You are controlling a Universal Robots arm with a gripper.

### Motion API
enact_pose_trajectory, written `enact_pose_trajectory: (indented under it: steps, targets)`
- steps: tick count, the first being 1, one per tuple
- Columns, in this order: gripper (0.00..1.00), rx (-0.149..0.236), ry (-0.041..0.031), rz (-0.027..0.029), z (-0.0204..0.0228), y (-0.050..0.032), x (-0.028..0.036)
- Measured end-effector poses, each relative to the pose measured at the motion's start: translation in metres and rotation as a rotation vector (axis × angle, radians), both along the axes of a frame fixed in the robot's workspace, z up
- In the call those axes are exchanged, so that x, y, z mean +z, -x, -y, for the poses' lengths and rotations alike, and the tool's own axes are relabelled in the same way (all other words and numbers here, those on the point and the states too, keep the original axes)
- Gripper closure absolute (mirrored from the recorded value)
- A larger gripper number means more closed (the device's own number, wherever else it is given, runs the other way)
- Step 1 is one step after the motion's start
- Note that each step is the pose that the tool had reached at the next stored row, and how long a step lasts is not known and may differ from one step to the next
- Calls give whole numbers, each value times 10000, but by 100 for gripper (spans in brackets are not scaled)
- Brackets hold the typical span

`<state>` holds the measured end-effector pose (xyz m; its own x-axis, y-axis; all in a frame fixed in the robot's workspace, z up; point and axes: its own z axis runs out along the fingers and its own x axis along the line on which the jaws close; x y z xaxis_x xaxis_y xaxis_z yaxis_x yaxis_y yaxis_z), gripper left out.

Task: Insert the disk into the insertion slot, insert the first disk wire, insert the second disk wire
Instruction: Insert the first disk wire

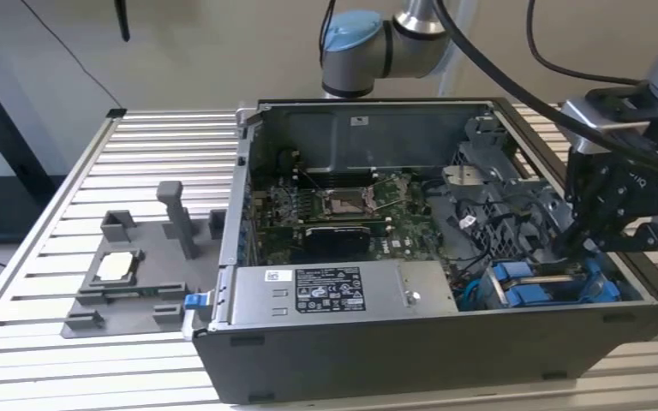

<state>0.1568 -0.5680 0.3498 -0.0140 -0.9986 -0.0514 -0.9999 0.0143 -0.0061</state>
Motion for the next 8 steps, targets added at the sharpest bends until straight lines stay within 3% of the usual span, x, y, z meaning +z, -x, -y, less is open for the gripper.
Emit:
enact_pose_trajectory:
  steps: [2,3,6,8]
  targets:
    - [81,-2,5,125,0,30,2]
    - [81,-1,21,230,0,44,2]
    - [81,0,243,653,-8,76,0]
    - [81,-3,307,833,-11,112,-11]
